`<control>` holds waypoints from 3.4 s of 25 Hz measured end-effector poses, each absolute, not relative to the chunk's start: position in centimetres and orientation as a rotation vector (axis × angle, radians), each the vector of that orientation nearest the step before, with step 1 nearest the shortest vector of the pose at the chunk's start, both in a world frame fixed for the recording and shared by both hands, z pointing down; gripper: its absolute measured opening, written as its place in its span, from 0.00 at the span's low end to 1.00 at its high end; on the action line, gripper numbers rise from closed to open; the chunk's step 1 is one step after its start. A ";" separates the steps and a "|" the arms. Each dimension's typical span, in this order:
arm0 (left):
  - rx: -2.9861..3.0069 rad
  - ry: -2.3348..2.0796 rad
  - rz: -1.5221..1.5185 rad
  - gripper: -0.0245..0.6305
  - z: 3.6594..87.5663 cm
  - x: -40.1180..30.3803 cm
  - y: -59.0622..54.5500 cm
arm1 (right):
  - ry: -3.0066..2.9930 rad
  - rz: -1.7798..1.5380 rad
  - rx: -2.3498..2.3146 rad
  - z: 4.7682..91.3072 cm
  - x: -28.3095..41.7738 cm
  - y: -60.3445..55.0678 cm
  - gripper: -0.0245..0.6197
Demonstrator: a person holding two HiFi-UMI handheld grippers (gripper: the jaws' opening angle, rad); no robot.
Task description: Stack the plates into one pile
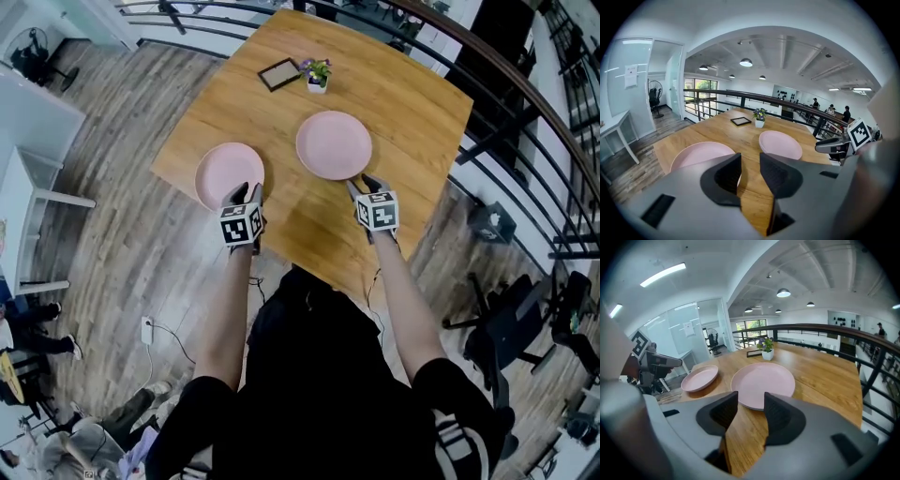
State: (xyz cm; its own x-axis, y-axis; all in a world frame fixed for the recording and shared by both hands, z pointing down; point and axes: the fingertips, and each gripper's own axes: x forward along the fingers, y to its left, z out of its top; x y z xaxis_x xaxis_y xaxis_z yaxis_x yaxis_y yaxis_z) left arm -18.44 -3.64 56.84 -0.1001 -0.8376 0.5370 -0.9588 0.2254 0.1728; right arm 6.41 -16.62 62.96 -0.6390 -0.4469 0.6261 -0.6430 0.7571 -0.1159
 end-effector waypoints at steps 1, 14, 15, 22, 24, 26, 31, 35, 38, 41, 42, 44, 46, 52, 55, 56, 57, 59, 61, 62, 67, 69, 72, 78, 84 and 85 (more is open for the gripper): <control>1.635 -1.984 0.295 0.22 56.8 -18.8 -3.1 | -2.375 0.439 0.799 63.0 5.9 -16.4 0.33; 1.457 -2.100 0.243 0.22 58.4 -25.6 3.8 | -2.406 0.397 0.613 65.2 -2.9 -13.6 0.32; 1.448 -2.106 0.238 0.22 58.6 -26.3 4.1 | -2.407 0.395 0.603 65.4 -3.7 -13.5 0.32; 1.402 -2.120 0.218 0.22 59.5 -30.4 5.5 | -2.403 0.404 0.554 66.6 -8.9 -12.4 0.32; 1.387 -2.121 0.215 0.22 59.9 -31.9 6.1 | -2.406 0.415 0.544 66.8 -10.7 -12.1 0.32; 1.372 -2.122 0.213 0.22 60.2 -33.4 6.4 | -2.408 0.426 0.532 67.1 -12.5 -11.9 0.32; 1.356 -2.105 0.216 0.22 61.2 -36.5 6.2 | -2.388 0.443 0.513 67.9 -15.9 -11.6 0.32; 1.353 -2.067 0.222 0.22 62.5 -38.0 5.6 | -2.359 0.463 0.511 68.8 -17.3 -11.5 0.32; 1.355 -2.039 0.228 0.22 63.4 -38.9 4.8 | -2.344 0.496 0.519 69.4 -18.3 -12.0 0.32; 1.364 -2.006 0.233 0.22 64.4 -39.7 3.9 | -2.328 0.524 0.535 70.1 -19.2 -12.3 0.31; 1.367 -1.996 0.238 0.22 64.7 -39.8 3.6 | -2.322 0.529 0.538 70.3 -19.3 -12.2 0.31; 1.371 -1.976 0.247 0.22 65.4 -40.0 3.3 | -2.308 0.539 0.540 70.9 -19.5 -12.1 0.31; 1.372 -1.955 0.251 0.22 66.2 -40.0 3.0 | -2.293 0.553 0.544 71.5 -19.5 -12.0 0.30; 1.379 -1.900 0.282 0.22 68.1 -40.2 2.1 | -2.264 0.600 0.555 72.7 -19.4 -11.6 0.29; 1.385 -1.884 0.288 0.22 68.6 -40.6 1.7 | -2.262 0.618 0.558 72.8 -19.9 -11.7 0.27; 1.386 -1.879 0.291 0.22 68.7 -40.8 1.5 | -2.259 0.621 0.558 72.8 -20.1 -11.7 0.27; 1.388 -1.874 0.294 0.22 68.9 -40.9 1.4 | -2.257 0.624 0.558 72.9 -20.3 -11.7 0.27; 1.390 -1.863 0.303 0.22 69.3 -41.0 1.2 | -2.252 0.628 0.558 73.1 -20.6 -11.6 0.26; 1.393 -1.852 0.310 0.22 69.7 -41.2 1.1 | -2.246 0.631 0.558 73.3 -20.8 -11.5 0.26; 1.395 -1.846 0.313 0.22 69.8 -41.3 1.1 | -2.243 0.632 0.559 73.4 -20.9 -11.4 0.25; 1.400 -1.814 0.319 0.22 70.6 -42.0 0.8 | -2.234 0.648 0.580 73.6 -21.1 -11.3 0.20; 1.407 -1.796 0.327 0.22 71.0 -42.1 0.7 | -2.233 0.661 0.587 73.6 -21.2 -11.2 0.19; 1.414 -1.772 0.329 0.22 71.5 -42.2 0.3 | -2.230 0.684 0.601 73.8 -21.3 -11.2 0.16; 1.436 -1.728 0.333 0.20 72.0 -42.4 0.0 | -2.232 0.744 0.661 73.7 -21.4 -11.2 0.12; 1.445 -1.705 0.330 0.13 72.6 -42.6 0.0 | -2.226 0.758 0.691 73.8 -21.4 -11.0 0.11; 1.446 -1.703 0.327 0.11 72.6 -42.7 0.1 | -2.229 0.767 0.696 73.8 -21.5 -11.0 0.11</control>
